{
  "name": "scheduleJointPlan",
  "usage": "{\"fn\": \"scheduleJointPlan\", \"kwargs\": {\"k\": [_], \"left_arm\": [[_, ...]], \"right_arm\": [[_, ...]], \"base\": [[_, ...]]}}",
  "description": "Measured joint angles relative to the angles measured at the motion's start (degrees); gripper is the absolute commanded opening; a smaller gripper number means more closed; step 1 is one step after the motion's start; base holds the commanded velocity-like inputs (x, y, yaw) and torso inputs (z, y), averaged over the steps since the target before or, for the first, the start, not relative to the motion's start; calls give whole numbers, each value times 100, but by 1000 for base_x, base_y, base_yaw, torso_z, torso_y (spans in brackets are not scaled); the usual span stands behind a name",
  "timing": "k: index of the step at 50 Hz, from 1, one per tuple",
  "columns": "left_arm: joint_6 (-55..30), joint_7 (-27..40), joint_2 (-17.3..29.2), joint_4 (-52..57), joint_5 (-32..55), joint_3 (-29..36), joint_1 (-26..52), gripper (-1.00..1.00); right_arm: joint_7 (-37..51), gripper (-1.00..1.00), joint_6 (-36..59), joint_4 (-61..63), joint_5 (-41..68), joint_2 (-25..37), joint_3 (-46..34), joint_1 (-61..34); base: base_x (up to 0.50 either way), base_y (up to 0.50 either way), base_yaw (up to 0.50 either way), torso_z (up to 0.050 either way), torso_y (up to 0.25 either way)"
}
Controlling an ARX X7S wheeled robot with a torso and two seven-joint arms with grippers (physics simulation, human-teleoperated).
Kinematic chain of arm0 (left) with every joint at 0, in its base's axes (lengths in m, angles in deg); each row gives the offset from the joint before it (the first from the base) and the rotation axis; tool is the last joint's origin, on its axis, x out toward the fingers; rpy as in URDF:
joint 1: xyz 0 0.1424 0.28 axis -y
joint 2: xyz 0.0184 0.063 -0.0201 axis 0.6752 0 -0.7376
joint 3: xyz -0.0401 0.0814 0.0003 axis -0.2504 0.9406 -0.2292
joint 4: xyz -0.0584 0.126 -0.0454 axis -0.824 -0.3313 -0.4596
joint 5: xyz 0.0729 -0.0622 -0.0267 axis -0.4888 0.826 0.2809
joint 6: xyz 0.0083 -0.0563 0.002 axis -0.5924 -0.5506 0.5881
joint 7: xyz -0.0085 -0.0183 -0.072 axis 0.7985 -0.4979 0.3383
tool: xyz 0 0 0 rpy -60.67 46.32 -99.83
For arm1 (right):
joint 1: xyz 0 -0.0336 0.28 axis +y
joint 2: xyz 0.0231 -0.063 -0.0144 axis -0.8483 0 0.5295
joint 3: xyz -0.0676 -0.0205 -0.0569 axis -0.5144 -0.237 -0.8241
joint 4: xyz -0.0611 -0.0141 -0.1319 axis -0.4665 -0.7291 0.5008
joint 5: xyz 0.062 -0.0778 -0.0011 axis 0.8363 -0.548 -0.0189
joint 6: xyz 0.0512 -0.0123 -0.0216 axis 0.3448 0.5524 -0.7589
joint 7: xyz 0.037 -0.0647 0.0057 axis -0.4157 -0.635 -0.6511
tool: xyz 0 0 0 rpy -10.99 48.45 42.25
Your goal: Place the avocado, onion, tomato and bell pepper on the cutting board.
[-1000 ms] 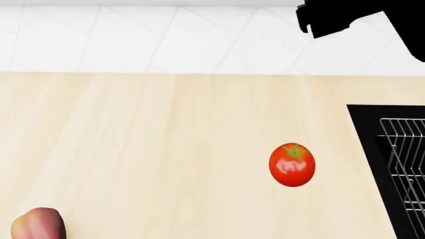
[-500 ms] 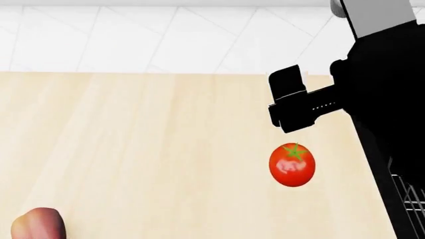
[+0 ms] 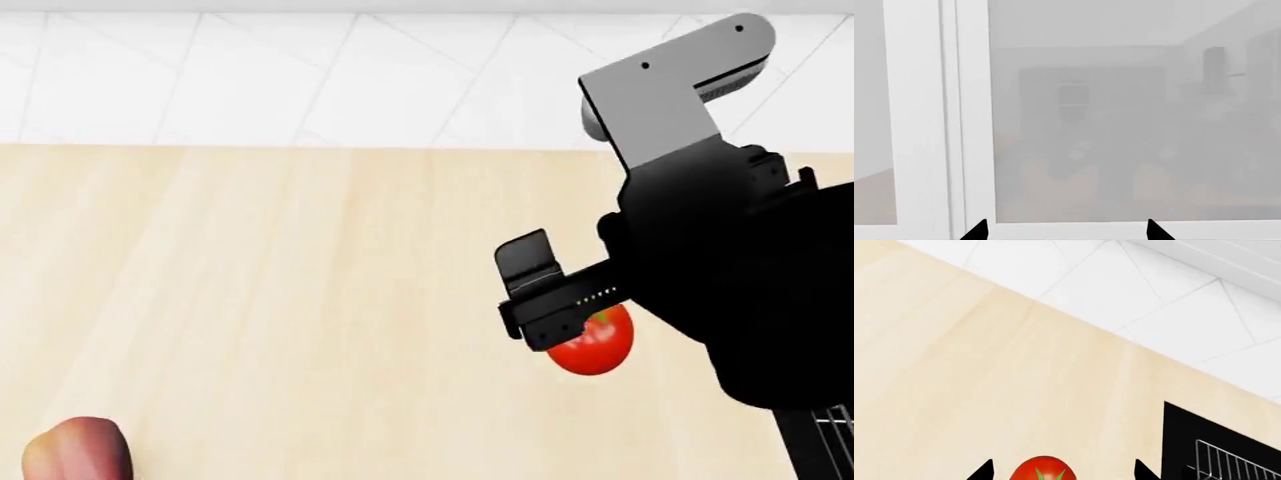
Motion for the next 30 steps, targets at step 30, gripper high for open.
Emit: {"fn": "scheduleJointPlan", "kwargs": {"k": [30], "left_arm": [[129, 6, 76, -13, 34, 51, -123, 100]], "right_arm": [[-854, 100, -623, -417, -767, -151, -891, 347]], "base": [[0, 0, 0, 0, 0]]}}
